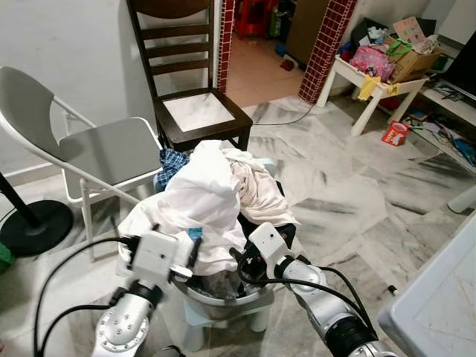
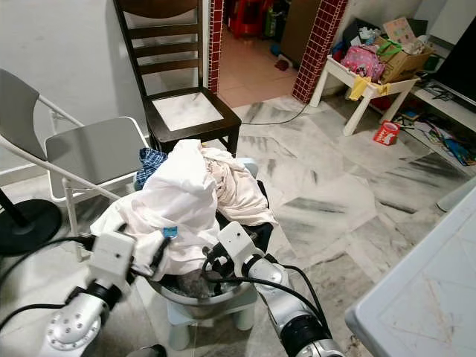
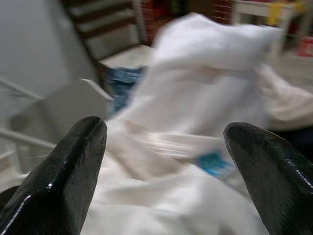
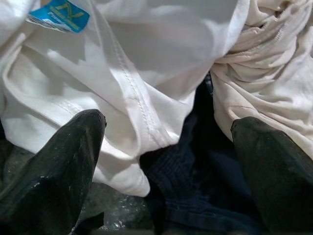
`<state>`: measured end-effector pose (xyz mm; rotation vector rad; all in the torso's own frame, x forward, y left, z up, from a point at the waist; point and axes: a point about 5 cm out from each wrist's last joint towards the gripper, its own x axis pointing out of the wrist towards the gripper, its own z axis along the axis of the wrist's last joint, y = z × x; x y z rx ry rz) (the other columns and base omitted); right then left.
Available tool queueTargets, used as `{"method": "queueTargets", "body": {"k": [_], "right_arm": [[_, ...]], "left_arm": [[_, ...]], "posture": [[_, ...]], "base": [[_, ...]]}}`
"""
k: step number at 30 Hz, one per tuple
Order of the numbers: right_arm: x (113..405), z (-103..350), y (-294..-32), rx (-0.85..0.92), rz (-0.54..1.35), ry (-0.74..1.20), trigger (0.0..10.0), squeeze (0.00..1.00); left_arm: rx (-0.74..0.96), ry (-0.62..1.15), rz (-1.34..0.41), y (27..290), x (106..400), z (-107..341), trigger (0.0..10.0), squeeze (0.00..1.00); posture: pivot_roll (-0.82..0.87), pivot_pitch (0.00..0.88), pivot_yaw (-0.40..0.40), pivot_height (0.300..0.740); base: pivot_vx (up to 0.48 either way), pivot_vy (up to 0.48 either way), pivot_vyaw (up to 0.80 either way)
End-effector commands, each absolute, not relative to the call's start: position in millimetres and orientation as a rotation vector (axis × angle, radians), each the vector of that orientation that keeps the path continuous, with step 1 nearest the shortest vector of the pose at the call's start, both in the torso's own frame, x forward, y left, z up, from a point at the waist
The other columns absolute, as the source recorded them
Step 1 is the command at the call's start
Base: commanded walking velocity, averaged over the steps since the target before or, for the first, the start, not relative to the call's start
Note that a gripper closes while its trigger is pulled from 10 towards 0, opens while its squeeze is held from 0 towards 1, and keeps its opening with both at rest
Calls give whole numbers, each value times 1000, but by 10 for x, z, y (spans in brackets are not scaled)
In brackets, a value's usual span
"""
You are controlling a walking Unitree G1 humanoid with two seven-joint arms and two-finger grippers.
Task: Hang hanger
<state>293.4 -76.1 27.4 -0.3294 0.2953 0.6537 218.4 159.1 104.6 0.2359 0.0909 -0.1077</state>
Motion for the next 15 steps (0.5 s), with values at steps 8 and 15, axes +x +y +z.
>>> {"method": "queueTargets", "body": {"k": [8,15], "right_arm": [[2952,339,-900,-304,596,250,10000,0],[2851,373,-995,-256,561,208,10000,0]], "left_arm": [[189,198,-2,1771,2138,797,10000,0],[174,228,0,1741,2163,654,10000,0]], "posture": [[114,112,-111,740],[95,139,-112,740]], "base": [[0,0,0],[0,0,0]]}}
